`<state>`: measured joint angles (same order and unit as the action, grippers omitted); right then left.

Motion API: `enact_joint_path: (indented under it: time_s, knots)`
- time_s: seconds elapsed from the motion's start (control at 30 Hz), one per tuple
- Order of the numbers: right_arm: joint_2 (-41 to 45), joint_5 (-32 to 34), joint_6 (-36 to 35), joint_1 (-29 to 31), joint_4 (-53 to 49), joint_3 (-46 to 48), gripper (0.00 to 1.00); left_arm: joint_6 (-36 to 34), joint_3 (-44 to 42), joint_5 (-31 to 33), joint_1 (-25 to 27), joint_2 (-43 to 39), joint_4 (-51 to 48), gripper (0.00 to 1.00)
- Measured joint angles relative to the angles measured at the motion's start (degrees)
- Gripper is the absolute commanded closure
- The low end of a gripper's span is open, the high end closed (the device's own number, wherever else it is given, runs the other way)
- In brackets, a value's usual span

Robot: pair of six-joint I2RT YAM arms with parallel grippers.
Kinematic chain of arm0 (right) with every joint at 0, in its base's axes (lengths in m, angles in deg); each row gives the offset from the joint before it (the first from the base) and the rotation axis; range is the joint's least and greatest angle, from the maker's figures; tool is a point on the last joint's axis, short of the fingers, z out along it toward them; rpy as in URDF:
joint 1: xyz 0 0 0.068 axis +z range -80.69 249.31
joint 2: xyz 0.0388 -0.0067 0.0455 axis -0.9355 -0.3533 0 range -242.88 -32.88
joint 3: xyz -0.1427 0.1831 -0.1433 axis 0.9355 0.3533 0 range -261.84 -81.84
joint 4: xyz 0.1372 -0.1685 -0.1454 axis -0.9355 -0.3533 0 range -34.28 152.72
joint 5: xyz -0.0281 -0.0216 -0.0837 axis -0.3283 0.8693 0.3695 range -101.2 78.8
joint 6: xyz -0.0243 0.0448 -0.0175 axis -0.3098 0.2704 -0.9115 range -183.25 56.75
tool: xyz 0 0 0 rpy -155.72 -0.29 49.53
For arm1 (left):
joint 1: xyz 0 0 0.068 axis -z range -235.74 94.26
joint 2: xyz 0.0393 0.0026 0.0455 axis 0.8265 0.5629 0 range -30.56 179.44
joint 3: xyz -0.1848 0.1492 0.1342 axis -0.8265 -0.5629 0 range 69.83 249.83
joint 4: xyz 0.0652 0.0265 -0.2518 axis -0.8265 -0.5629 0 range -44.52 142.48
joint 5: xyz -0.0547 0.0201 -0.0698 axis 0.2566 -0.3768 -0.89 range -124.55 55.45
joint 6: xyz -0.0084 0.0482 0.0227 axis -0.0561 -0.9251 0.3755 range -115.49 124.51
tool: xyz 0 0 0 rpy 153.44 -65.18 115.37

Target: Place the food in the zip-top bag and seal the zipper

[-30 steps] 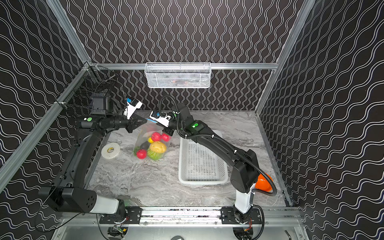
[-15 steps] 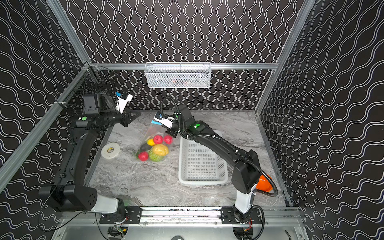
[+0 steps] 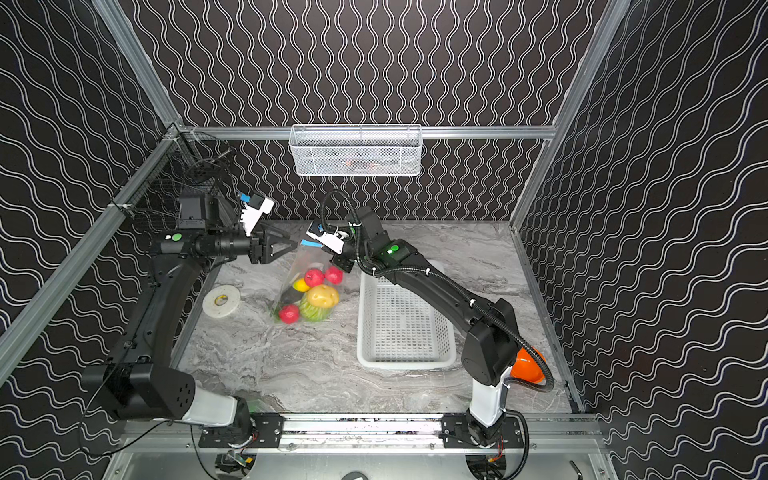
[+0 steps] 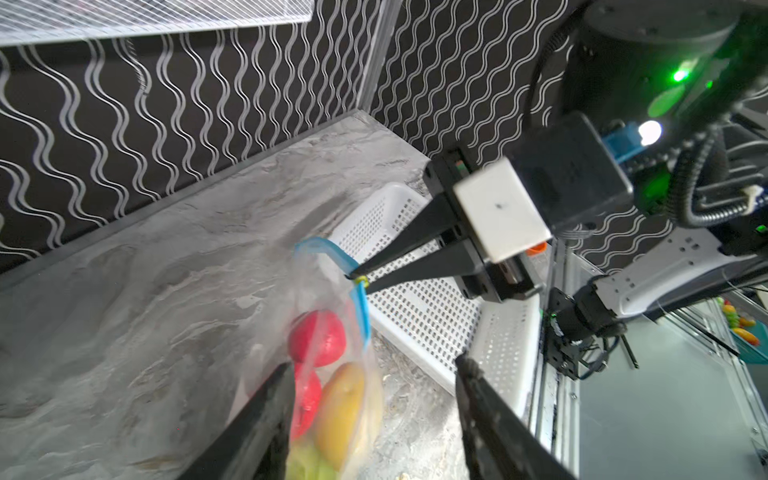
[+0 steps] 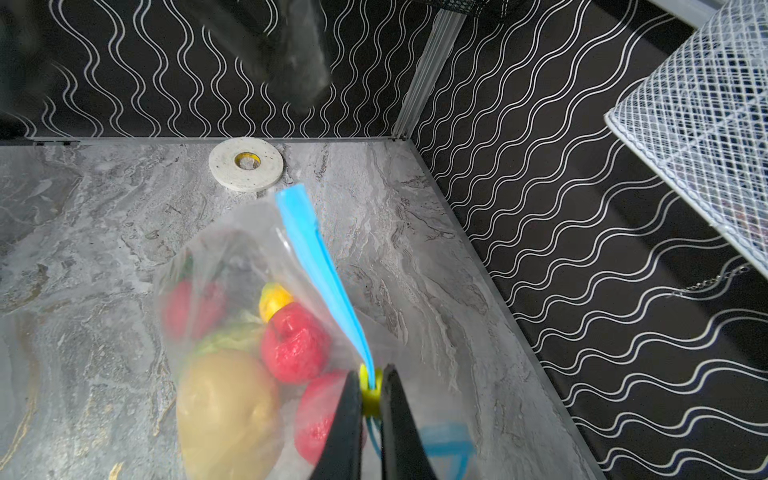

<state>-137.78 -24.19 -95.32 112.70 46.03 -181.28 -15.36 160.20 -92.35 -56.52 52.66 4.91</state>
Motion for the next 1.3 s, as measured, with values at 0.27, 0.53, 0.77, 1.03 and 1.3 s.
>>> enact_joint_path:
  time_s: [0.27, 0.53, 0.77, 1.03, 1.3]
  knots:
    - [-0.2, -0.2, 0.2, 0.0, 0.0, -0.1, 0.99, -3.3, -0.6, 4.5, 5.9, 0.9, -1.1, 0.48]
    - [-0.1, -0.7, 0.2, 0.0, 0.1, 0.3, 0.99, -3.0, -0.4, 9.5, 6.4, 2.7, 0.4, 0.85]
    - [0.3, -1.0, 0.2, 0.0, 0.6, 1.3, 1.00, -1.3, -0.3, 12.8, 6.4, 2.8, 1.7, 1.00]
    - [0.5, -1.8, 0.1, 0.1, 2.8, 1.7, 1.00, 0.2, -0.4, 17.4, 6.5, -0.3, 2.6, 1.00]
    - [0.7, -1.6, 0.1, 0.0, 3.4, 1.7, 1.00, 0.2, 1.9, 20.5, 6.5, 0.0, 2.2, 1.00]
